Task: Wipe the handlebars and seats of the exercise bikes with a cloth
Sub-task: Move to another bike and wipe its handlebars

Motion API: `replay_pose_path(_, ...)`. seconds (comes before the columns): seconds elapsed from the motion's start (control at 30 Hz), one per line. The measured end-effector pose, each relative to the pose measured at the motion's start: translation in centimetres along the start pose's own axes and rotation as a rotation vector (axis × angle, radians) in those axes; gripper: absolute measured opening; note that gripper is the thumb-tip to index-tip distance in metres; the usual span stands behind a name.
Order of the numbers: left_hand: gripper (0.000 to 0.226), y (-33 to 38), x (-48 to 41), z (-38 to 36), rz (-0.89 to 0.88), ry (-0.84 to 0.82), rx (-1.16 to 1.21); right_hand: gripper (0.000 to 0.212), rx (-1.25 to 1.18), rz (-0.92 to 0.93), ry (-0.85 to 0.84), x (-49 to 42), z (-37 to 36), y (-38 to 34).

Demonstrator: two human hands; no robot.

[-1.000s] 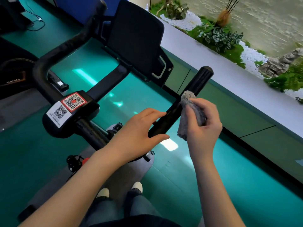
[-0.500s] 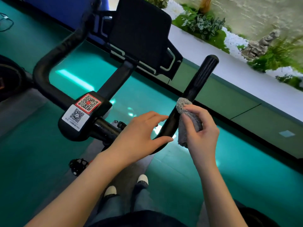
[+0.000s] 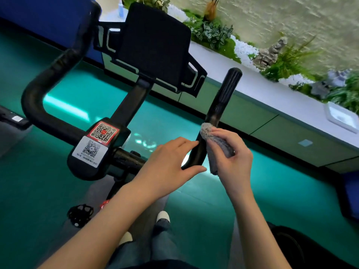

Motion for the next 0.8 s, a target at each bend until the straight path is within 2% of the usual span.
replay_pose_path(0.23, 0.057, -1.3, -1.3, 0.2, 0.031, 0.007, 0.078, 0.017, 0.179, 0.195, 0.026, -9.4, 0.9, -2.6)
replay_pose_path(0.4, 0.055, -1.6, -2.7, 0.2, 0.059, -0.011, 0.111, 0.016, 0.480, 0.284, -0.176, -12.7, -0.3, -2.7)
replay_pose_path(0.53, 0.054, -1.5, -4.1, 0.2, 0.068, -0.011, 0.146, 0.013, 0.548, 0.287, -0.373, -10.3, -0.7, -2.2)
replay_pose_path(0.67, 0.054, -1.6, -5.3, 0.2, 0.093, -0.011, 0.192, 0.019, 0.454, 0.170, -0.290, -12.2, -0.4, -3.4)
replay_pose_path(0.8, 0.053, -1.7, -6.0, 0.2, 0.099, -0.014, 0.235, 0.021, 0.559, 0.220, -0.272, -15.5, -0.8, -4.6)
Point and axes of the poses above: each hand's wrist, its own x-axis away from the middle knuckle, its own z-axis out of the back of the hand, y = z × x, the point moved 2 cm from there along -x, towards the middle knuckle, and after that the axes turned 10 degrees about -x, right-handed, at the moved point
